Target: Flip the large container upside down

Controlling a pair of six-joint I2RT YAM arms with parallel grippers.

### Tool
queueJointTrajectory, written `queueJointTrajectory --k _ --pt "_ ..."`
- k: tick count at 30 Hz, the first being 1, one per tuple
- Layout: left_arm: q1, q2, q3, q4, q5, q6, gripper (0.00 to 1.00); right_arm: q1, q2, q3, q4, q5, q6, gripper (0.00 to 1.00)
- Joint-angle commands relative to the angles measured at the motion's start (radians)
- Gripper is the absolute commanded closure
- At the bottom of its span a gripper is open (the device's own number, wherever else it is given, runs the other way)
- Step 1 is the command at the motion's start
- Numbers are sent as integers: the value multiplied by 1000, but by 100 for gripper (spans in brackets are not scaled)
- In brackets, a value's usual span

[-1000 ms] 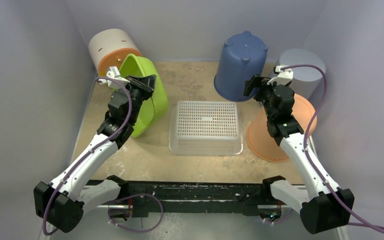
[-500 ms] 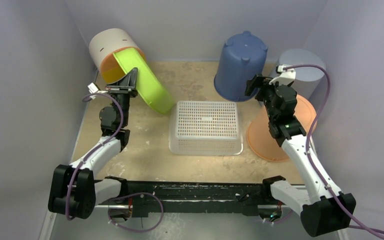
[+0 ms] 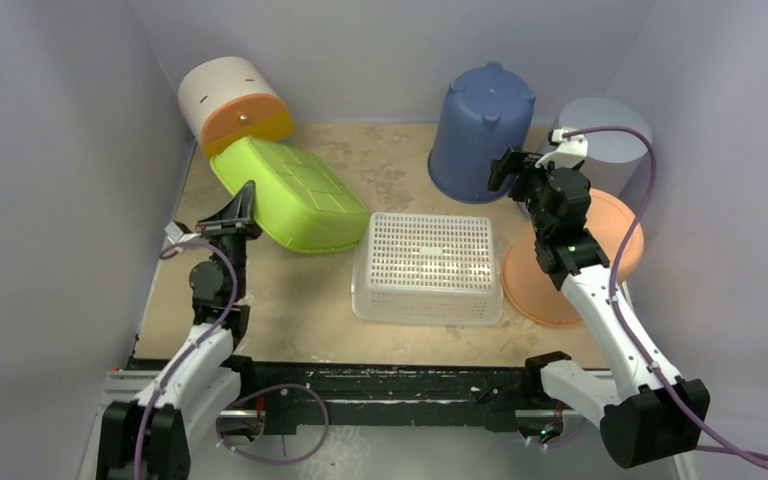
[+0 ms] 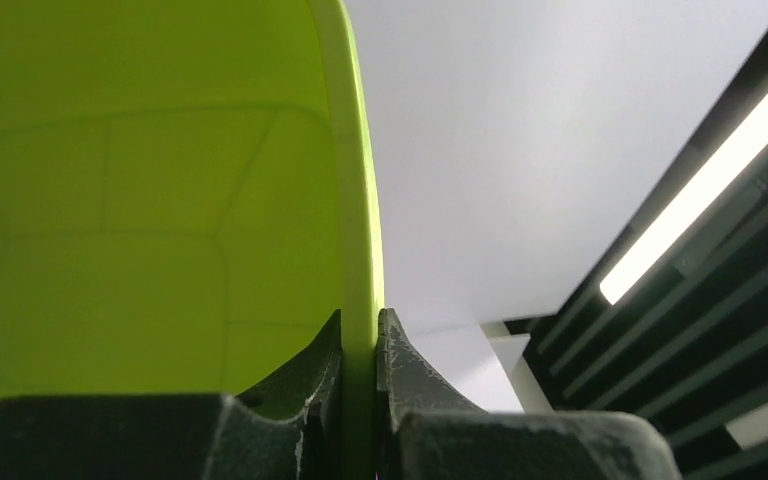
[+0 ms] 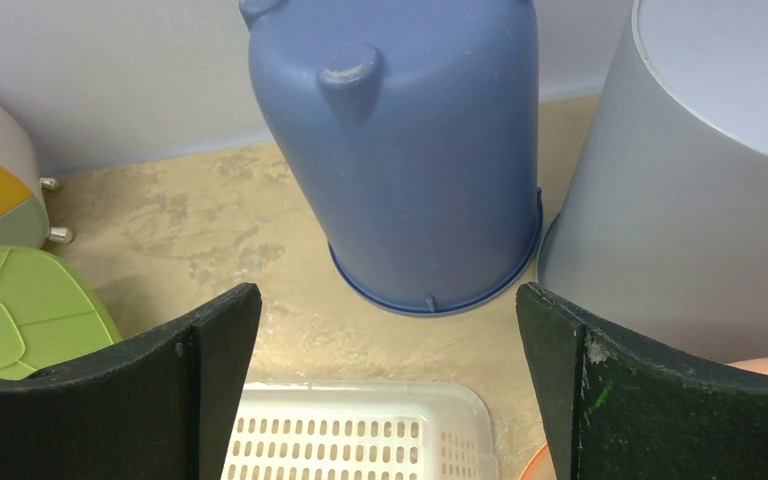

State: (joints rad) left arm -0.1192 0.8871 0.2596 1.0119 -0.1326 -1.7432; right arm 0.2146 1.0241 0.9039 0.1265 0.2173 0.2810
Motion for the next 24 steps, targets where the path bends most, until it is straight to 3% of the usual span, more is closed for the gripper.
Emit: queueJointTrajectory --k 1,6,10,11,13,15,18,24 --pt "5 -155 -84 -423 -83 89 100 -6 0 15 61 -17 4 0" --pt "5 -294 -80 -810 -233 225 100 -6 12 9 69 -30 7 0" --pt "5 -272 -61 -951 -297 326 100 -6 13 -7 85 -36 9 0" --pt "5 -258 -59 -981 -309 343 93 -6 16 -11 89 -39 9 0" --pt "5 -232 -68 -1022 -322 362 81 -6 23 -12 91 -52 10 0" --pt "5 -217 -90 -1036 -326 366 77 -6 25 -13 93 -62 13 0" --pt "5 -205 -112 -1062 -344 361 63 -6 27 -9 97 -81 18 0" --pt "4 -176 -93 -1091 -363 390 59 -6 24 -21 106 -85 38 0"
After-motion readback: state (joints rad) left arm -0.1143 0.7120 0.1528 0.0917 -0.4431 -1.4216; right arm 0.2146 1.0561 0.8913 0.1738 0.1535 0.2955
